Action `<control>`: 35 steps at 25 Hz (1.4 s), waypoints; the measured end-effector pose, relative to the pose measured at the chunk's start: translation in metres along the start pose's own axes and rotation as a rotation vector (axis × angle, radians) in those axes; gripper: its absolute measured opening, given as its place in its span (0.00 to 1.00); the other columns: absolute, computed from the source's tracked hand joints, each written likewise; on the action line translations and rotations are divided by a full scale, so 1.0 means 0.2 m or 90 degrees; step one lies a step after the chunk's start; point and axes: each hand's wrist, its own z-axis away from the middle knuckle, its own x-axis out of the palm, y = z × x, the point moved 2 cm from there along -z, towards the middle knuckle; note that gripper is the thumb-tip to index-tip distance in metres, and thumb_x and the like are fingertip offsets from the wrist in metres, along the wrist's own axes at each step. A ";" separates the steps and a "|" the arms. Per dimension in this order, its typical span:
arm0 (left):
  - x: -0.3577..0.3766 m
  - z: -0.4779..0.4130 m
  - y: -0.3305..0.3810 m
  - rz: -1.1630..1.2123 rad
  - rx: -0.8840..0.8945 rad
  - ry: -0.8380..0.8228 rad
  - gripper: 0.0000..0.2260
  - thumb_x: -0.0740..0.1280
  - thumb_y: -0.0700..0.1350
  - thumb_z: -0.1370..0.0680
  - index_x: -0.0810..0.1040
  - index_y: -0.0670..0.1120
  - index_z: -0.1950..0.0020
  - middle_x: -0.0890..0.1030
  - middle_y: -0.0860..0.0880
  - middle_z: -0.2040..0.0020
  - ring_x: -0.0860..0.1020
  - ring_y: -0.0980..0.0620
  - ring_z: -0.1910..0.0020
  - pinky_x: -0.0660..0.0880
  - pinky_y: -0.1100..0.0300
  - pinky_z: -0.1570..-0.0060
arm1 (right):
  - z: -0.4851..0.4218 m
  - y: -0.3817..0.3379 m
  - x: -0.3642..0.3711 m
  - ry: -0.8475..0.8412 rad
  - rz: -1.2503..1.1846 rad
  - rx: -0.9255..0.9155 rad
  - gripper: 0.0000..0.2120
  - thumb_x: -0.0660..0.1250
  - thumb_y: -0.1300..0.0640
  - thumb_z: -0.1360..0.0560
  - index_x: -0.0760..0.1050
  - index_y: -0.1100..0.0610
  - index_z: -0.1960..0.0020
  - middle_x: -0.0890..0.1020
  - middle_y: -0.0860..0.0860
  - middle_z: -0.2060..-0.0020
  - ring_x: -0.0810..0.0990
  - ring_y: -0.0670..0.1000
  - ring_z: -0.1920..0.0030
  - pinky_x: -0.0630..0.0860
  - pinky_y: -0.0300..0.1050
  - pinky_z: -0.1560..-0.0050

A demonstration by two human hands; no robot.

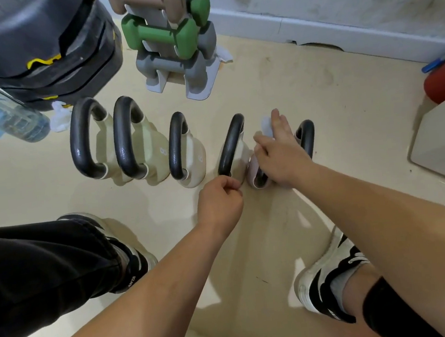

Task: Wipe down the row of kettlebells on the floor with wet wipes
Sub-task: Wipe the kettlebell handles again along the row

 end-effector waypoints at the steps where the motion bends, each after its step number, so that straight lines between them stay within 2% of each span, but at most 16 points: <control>1: -0.01 0.00 0.00 0.003 0.002 0.001 0.10 0.60 0.45 0.32 0.80 0.53 0.58 0.85 0.49 0.56 0.85 0.44 0.55 0.83 0.44 0.49 | 0.03 -0.01 0.03 0.030 0.038 -0.017 0.20 0.49 0.49 0.19 0.69 0.51 0.31 0.44 0.52 0.20 0.40 0.54 0.20 0.53 0.64 0.25; 5: -0.03 0.00 0.01 0.020 0.007 0.008 0.10 0.61 0.43 0.30 0.80 0.52 0.57 0.84 0.50 0.57 0.84 0.44 0.55 0.82 0.43 0.48 | 0.26 -0.04 0.18 0.077 0.218 -0.200 0.24 0.54 0.59 0.23 0.67 0.65 0.28 0.66 0.57 0.26 0.55 0.59 0.22 0.58 0.61 0.25; 8: -0.06 0.01 0.01 0.031 0.007 0.023 0.10 0.62 0.39 0.28 0.80 0.52 0.57 0.84 0.50 0.57 0.85 0.44 0.54 0.82 0.44 0.47 | 0.37 -0.03 0.23 0.048 0.357 -0.371 0.21 0.54 0.64 0.26 0.77 0.67 0.39 0.79 0.62 0.42 0.72 0.64 0.35 0.60 0.59 0.26; 10: -0.09 0.00 0.01 0.046 -0.002 0.037 0.11 0.61 0.39 0.30 0.80 0.51 0.57 0.85 0.49 0.57 0.85 0.43 0.55 0.82 0.43 0.49 | 0.34 -0.11 0.17 0.061 0.346 -0.398 0.12 0.59 0.68 0.29 0.80 0.64 0.51 0.80 0.58 0.56 0.77 0.61 0.50 0.71 0.55 0.36; 12: -0.12 -0.01 0.02 0.059 -0.014 0.047 0.12 0.60 0.40 0.32 0.81 0.51 0.57 0.85 0.48 0.58 0.85 0.42 0.56 0.83 0.42 0.51 | 0.28 -0.25 0.04 0.078 0.252 -0.289 0.10 0.65 0.69 0.33 0.79 0.59 0.57 0.79 0.55 0.62 0.78 0.58 0.57 0.77 0.52 0.53; 13: -0.13 -0.01 0.02 0.065 -0.021 0.052 0.12 0.60 0.40 0.33 0.81 0.51 0.57 0.85 0.48 0.58 0.85 0.42 0.56 0.83 0.42 0.51 | 0.23 -0.31 -0.04 0.101 0.169 -0.170 0.11 0.63 0.69 0.33 0.79 0.58 0.56 0.79 0.55 0.61 0.79 0.58 0.56 0.77 0.52 0.55; 15: -0.16 -0.03 0.02 0.081 -0.029 0.065 0.12 0.60 0.42 0.34 0.81 0.51 0.57 0.85 0.48 0.58 0.85 0.43 0.56 0.83 0.42 0.50 | 0.15 -0.38 -0.22 0.189 -0.130 0.117 0.15 0.59 0.68 0.29 0.79 0.60 0.48 0.81 0.58 0.52 0.80 0.59 0.49 0.77 0.52 0.49; 17: -0.18 -0.04 0.02 0.096 -0.030 0.075 0.12 0.60 0.42 0.34 0.81 0.51 0.57 0.85 0.48 0.57 0.85 0.43 0.55 0.83 0.42 0.49 | 0.04 -0.43 -0.34 0.271 -0.414 0.228 0.16 0.55 0.65 0.24 0.76 0.60 0.42 0.79 0.56 0.44 0.78 0.57 0.43 0.73 0.46 0.46; 18: -0.20 -0.05 0.02 0.100 -0.031 0.080 0.12 0.60 0.42 0.34 0.81 0.51 0.56 0.85 0.48 0.57 0.84 0.43 0.55 0.83 0.42 0.49 | -0.02 -0.45 -0.37 0.322 -0.444 0.200 0.16 0.55 0.63 0.23 0.75 0.59 0.40 0.77 0.54 0.42 0.76 0.54 0.42 0.70 0.43 0.46; 20: -0.23 -0.07 0.03 0.108 -0.032 0.087 0.12 0.61 0.42 0.34 0.81 0.51 0.56 0.85 0.49 0.56 0.84 0.44 0.54 0.83 0.42 0.49 | -0.09 -0.50 -0.35 0.356 -0.337 0.074 0.15 0.54 0.61 0.21 0.75 0.58 0.40 0.76 0.54 0.42 0.74 0.54 0.41 0.69 0.44 0.44; 23: -0.26 -0.10 0.03 0.124 -0.034 0.100 0.14 0.60 0.41 0.35 0.81 0.50 0.56 0.85 0.48 0.56 0.84 0.42 0.54 0.83 0.41 0.49 | -0.04 -0.48 -0.07 0.200 -0.050 -0.127 0.18 0.48 0.59 0.21 0.75 0.59 0.42 0.76 0.55 0.42 0.71 0.57 0.37 0.70 0.51 0.38; 26: -0.26 -0.13 0.03 0.128 -0.041 0.102 0.14 0.60 0.41 0.35 0.81 0.50 0.55 0.85 0.48 0.56 0.85 0.43 0.53 0.82 0.42 0.47 | 0.12 -0.37 0.17 0.077 0.168 -0.276 0.25 0.46 0.51 0.18 0.65 0.61 0.26 0.64 0.54 0.24 0.52 0.57 0.21 0.55 0.57 0.23; 28: -0.25 -0.14 0.03 0.128 -0.038 0.090 0.13 0.61 0.40 0.34 0.81 0.50 0.54 0.85 0.48 0.55 0.85 0.44 0.53 0.82 0.42 0.47 | 0.11 -0.34 0.17 0.045 0.192 -0.321 0.26 0.47 0.49 0.17 0.60 0.60 0.23 0.60 0.53 0.22 0.48 0.55 0.20 0.49 0.57 0.22; 31: -0.22 -0.14 0.02 0.130 -0.032 0.073 0.12 0.61 0.37 0.29 0.81 0.49 0.54 0.85 0.48 0.56 0.84 0.45 0.55 0.83 0.44 0.48 | -0.08 -0.36 0.05 0.059 0.106 -0.239 0.23 0.48 0.50 0.17 0.67 0.59 0.27 0.63 0.55 0.24 0.51 0.57 0.21 0.48 0.54 0.22; 33: -0.22 -0.14 0.03 0.128 -0.034 0.068 0.12 0.60 0.35 0.27 0.80 0.47 0.54 0.85 0.47 0.56 0.84 0.45 0.56 0.83 0.45 0.49 | -0.21 -0.35 -0.04 0.008 -0.103 -0.090 0.22 0.48 0.51 0.16 0.68 0.56 0.27 0.56 0.55 0.21 0.45 0.55 0.21 0.44 0.50 0.22; 35: -0.23 -0.13 0.04 0.124 -0.035 0.072 0.12 0.60 0.34 0.26 0.80 0.46 0.53 0.84 0.46 0.56 0.83 0.45 0.57 0.82 0.47 0.50 | -0.25 -0.36 -0.04 -0.041 -0.126 -0.046 0.22 0.47 0.50 0.16 0.66 0.57 0.26 0.52 0.55 0.20 0.41 0.55 0.21 0.43 0.50 0.22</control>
